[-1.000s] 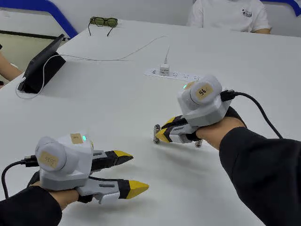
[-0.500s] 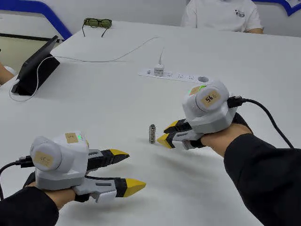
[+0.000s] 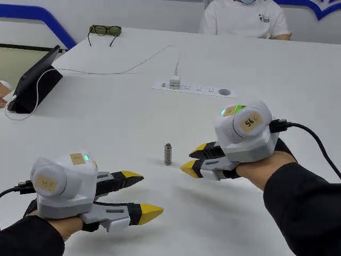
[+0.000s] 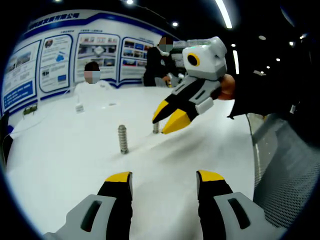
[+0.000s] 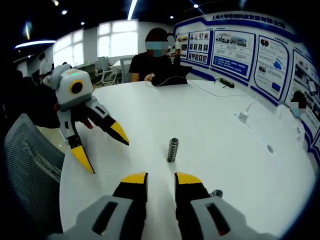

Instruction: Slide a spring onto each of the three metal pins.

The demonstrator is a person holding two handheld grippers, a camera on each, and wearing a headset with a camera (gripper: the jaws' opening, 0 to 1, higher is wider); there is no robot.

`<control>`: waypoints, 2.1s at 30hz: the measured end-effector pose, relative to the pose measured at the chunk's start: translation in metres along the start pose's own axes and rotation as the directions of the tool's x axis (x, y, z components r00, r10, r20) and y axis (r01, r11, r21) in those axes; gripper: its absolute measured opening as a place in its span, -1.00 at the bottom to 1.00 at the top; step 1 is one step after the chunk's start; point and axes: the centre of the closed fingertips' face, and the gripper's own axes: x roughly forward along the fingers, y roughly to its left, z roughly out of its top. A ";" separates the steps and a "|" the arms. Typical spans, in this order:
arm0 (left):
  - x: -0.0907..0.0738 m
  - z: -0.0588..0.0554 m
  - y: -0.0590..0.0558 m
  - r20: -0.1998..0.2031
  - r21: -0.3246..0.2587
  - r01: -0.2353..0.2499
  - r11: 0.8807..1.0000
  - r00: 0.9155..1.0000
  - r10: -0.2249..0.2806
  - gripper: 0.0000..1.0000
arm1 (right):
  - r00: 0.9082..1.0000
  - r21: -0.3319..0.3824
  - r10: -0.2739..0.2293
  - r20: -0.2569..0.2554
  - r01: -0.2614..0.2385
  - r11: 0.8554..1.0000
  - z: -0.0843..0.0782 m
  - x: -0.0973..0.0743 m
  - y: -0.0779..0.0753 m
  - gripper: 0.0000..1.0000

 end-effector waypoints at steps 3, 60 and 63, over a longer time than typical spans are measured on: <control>0.001 0.000 -0.001 0.000 -0.001 0.001 1.000 1.000 -0.001 0.05 | 1.000 0.002 -0.004 0.003 0.004 1.000 -0.003 -0.006 0.001 -0.55; 0.007 0.008 0.003 0.005 -0.010 -0.007 1.000 1.000 0.007 0.18 | 0.975 0.136 -0.220 0.040 0.213 0.968 -0.084 -0.123 -0.041 -0.25; 0.008 0.008 0.003 0.004 -0.012 -0.008 1.000 1.000 0.008 0.18 | 0.973 0.148 -0.225 0.044 0.217 0.965 -0.088 -0.127 -0.042 -0.21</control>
